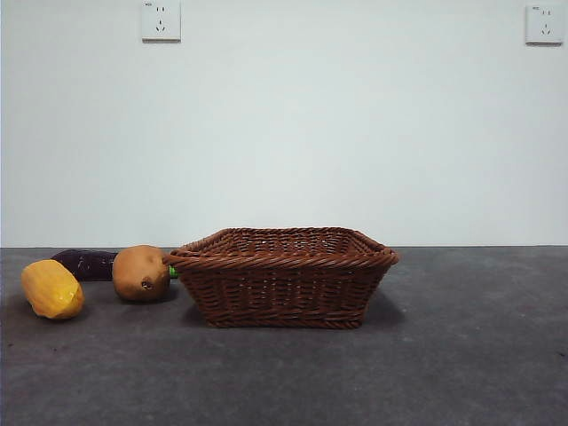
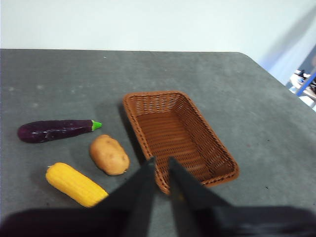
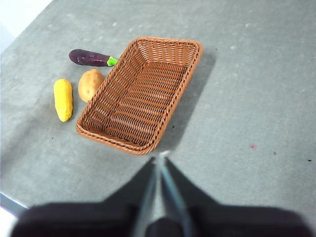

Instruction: Help me put the vegetables on the table into the basket

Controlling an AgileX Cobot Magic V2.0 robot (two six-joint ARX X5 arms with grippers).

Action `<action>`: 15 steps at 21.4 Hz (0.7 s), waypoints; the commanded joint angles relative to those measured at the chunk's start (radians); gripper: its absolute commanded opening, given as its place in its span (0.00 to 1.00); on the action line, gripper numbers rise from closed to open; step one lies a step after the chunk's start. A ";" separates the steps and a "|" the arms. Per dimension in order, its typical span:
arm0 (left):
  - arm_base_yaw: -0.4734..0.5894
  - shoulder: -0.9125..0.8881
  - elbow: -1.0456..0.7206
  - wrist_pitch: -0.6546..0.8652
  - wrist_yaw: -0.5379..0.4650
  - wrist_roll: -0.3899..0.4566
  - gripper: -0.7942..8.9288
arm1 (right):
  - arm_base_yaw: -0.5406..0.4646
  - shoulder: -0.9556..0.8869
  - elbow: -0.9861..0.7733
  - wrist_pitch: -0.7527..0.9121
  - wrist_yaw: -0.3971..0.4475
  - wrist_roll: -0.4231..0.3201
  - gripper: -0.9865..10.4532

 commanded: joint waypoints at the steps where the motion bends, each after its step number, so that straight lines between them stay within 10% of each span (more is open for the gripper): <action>1: -0.002 0.012 0.011 0.003 0.008 0.012 0.62 | 0.001 -0.001 0.008 0.002 -0.004 -0.008 0.40; 4: -0.002 0.030 0.038 0.002 0.013 0.012 0.71 | 0.001 -0.001 0.010 -0.006 -0.004 -0.004 0.64; 15: -0.002 0.094 0.096 -0.027 0.015 0.012 0.71 | 0.002 0.120 0.016 0.093 -0.066 0.053 0.64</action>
